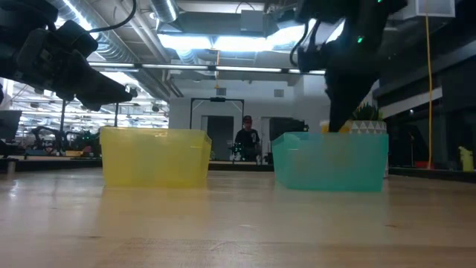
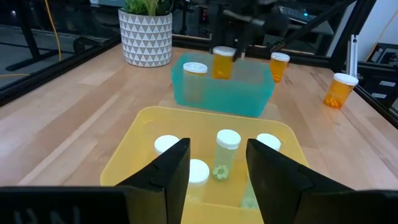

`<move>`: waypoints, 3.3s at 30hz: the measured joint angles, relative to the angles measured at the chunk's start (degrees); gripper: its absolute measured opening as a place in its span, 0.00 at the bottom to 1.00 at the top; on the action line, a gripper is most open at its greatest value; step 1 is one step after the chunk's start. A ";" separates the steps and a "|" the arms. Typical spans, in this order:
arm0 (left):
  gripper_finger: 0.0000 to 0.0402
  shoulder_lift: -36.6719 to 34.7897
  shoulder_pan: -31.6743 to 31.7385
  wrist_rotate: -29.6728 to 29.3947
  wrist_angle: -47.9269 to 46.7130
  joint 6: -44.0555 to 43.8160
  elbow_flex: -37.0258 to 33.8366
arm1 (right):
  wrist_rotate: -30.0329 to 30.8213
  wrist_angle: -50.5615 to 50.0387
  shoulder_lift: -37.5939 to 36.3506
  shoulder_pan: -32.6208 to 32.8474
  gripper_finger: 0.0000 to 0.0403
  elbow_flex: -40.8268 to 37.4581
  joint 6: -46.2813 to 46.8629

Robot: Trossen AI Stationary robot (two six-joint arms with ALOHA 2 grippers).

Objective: Pick and place medicine bottles into bin by pill shape (circle, oval)
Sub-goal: Put the large orange pill bottle into the green bin

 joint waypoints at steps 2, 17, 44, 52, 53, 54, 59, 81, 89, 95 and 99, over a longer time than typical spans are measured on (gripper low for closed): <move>0.37 0.00 0.00 0.02 0.00 0.00 0.02 | -0.01 0.06 1.16 -1.63 0.54 0.00 -0.48; 0.37 0.00 -0.01 0.02 0.02 0.00 0.02 | 0.00 0.58 3.77 -4.27 0.68 0.00 0.17; 0.37 0.00 0.00 0.00 0.02 0.00 0.02 | 3.87 -19.33 -10.55 14.19 0.69 7.21 20.67; 0.37 0.00 -0.02 0.01 0.02 0.00 0.02 | 1.83 -28.24 -11.68 31.58 0.69 7.21 43.44; 0.37 0.00 0.00 0.00 0.02 0.00 0.02 | 1.60 -28.28 -11.61 33.77 0.69 7.21 45.84; 0.37 0.00 0.00 0.00 0.00 0.00 0.01 | 1.53 -28.18 -11.52 35.80 0.69 7.21 48.10; 0.37 0.00 -0.02 0.00 0.02 0.00 0.02 | 1.78 -28.05 -10.42 44.30 0.69 7.15 58.59; 0.37 0.00 -0.02 0.02 0.02 0.00 0.01 | -3.26 -9.89 -8.28 49.32 0.69 -15.00 67.80; 0.37 0.00 -0.01 0.00 0.02 0.01 0.01 | 7.01 -3.73 -8.28 48.99 0.69 -16.87 57.99; 0.37 0.00 -0.02 0.02 0.02 0.00 0.01 | 12.80 -3.48 -8.28 47.97 0.69 -16.87 55.38; 0.37 0.00 0.00 0.00 0.02 0.00 0.00 | 14.13 -3.37 -8.28 47.26 0.69 -16.87 55.20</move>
